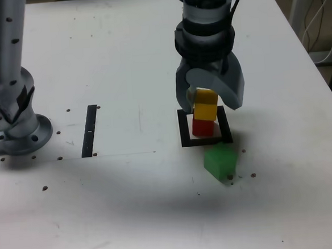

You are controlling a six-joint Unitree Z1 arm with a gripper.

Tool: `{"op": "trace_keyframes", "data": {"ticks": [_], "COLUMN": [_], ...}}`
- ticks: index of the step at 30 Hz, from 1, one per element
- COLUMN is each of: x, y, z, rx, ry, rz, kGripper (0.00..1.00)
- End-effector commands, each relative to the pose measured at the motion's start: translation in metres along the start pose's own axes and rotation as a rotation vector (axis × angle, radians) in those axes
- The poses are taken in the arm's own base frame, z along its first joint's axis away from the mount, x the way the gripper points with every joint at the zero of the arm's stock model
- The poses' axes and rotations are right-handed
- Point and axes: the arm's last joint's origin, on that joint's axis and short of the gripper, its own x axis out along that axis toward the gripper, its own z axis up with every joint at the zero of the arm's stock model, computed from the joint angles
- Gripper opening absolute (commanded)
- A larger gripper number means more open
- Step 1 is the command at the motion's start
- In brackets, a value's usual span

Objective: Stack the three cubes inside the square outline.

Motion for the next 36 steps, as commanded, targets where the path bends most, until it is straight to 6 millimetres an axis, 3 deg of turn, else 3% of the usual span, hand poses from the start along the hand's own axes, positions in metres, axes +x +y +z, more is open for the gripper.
{"op": "trace_keyframes", "data": {"ticks": [1,7,12,23,27,36], "x": [-0.009,-0.022,-0.042,-0.045,-0.041,-0.003], "y": [-0.002,-0.007,-0.025,-0.068,-0.084,-0.101], "z": [-0.005,-0.015,-0.013,-0.015,-0.006,0.032], "rx": [-0.001,-0.002,-0.008,-0.170,-0.209,-0.210], "ry": [-0.011,0.025,0.013,0.027,0.033,0.059], "rz": [0.004,0.007,0.025,0.019,0.006,0.000], "kGripper": [0.99,0.99,0.99,1.00,1.00,0.99]}}
